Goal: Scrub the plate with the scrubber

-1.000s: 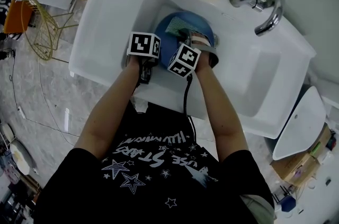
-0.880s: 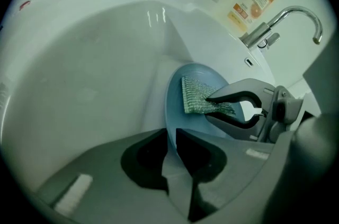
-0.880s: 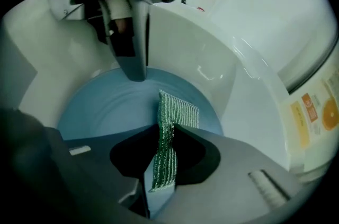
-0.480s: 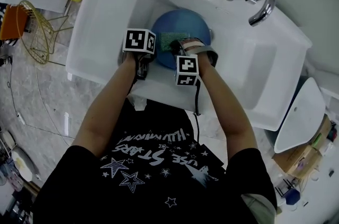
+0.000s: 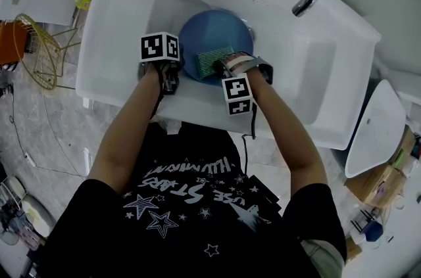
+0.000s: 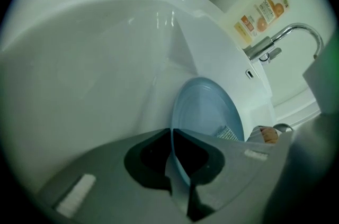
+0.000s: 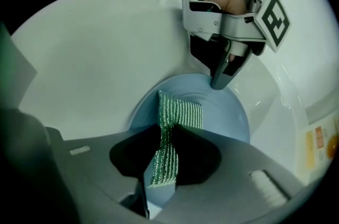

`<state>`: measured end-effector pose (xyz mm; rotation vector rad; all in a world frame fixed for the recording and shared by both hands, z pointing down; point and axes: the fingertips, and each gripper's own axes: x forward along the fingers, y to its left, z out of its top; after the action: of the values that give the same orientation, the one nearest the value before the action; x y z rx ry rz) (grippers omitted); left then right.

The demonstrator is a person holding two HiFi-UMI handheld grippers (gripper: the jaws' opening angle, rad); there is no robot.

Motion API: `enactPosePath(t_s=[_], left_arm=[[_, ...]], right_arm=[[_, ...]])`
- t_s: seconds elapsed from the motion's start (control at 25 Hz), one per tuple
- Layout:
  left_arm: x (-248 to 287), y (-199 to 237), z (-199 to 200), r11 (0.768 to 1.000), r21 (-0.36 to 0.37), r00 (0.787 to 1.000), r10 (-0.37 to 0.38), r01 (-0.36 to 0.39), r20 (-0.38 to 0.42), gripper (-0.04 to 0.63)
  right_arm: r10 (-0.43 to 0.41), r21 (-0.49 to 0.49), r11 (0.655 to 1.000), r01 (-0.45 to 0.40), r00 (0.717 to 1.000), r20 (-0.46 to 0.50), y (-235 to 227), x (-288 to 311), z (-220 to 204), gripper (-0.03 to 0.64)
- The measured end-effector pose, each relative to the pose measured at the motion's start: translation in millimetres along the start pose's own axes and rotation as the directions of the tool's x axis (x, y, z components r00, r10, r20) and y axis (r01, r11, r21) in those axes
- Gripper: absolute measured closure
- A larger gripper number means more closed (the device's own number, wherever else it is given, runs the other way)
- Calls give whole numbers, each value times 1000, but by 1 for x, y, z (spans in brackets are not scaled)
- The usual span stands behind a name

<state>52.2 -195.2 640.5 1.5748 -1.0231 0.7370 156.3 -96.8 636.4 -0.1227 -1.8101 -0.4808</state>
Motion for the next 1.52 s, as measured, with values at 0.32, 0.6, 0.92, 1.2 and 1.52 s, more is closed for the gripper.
enactPosePath(t_s=[0.32, 0.6, 0.92, 1.2, 1.52], left_arm=[[1, 1, 0, 1000, -5, 1000, 1, -1, 1, 574], [1, 1, -1, 1000, -14, 1000, -1, 1, 0, 574], [0, 1, 0, 1000, -16, 1000, -5, 5, 0, 574], [-1, 0, 1, 1000, -14, 1000, -7, 7, 8, 572], [-3, 1, 2, 1000, -13, 1000, 2, -2, 14, 575]], right_arm=[[-128, 173, 976, 129, 992, -20, -24, -33, -30, 511], [-329, 321, 879, 353, 936, -128, -79, -51, -59, 518], [-332, 357, 855, 375, 926, -178, -109, -7, -54, 522], [-232, 431, 855, 288, 956, -180, -99, 17, -54, 523], [-79, 464, 879, 107, 994, -80, -65, 16, -30, 523]])
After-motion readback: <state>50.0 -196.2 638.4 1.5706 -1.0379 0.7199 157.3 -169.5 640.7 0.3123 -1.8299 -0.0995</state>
